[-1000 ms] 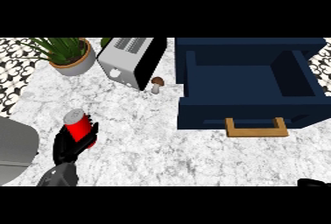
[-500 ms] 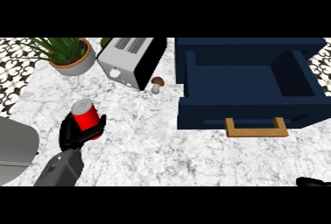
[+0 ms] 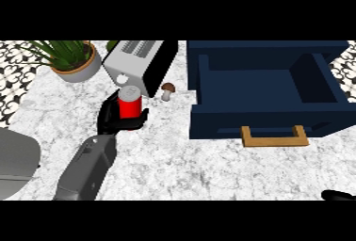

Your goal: Pick up the can, place it into the drawer and close the drawer

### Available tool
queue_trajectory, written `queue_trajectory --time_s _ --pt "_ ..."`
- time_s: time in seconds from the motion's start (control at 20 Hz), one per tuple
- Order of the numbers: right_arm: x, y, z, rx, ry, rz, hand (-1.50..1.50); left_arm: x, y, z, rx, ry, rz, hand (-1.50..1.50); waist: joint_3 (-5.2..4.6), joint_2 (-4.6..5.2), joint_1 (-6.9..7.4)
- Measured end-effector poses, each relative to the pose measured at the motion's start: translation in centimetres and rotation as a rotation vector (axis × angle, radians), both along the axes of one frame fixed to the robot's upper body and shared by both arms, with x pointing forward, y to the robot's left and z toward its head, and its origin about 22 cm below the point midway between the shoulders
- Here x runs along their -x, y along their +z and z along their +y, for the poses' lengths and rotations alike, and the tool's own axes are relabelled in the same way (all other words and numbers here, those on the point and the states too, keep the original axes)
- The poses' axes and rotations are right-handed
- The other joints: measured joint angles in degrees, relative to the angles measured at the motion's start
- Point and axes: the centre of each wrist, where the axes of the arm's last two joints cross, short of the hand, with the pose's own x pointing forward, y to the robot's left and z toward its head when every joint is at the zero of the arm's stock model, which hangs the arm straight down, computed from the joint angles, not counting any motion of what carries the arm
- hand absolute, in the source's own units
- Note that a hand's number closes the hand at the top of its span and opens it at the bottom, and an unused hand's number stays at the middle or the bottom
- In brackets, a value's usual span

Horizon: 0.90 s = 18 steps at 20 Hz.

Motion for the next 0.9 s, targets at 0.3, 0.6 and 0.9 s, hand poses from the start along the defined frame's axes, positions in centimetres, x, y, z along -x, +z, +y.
queue_trajectory --time_s 0.3,0.6,0.9 --pt "-0.4 0.2 0.1 0.009 -0.015 -0.007 -1.5 -2.0 3.5 -3.0 -0.044 -0.062 0.0 1.5 0.0 -0.07 0.71" --pt "0.1 0.3 -0.1 0.014 -0.02 -0.001 -1.5 -2.6 5.8 -3.5 -0.09 -0.071 0.08 1.5 -0.05 -0.08 1.17" --pt "0.1 0.1 -0.3 0.011 -0.018 0.001 -1.5 -3.5 7.5 -3.5 -0.127 -0.042 0.189 1.5 -0.15 0.24 0.98"
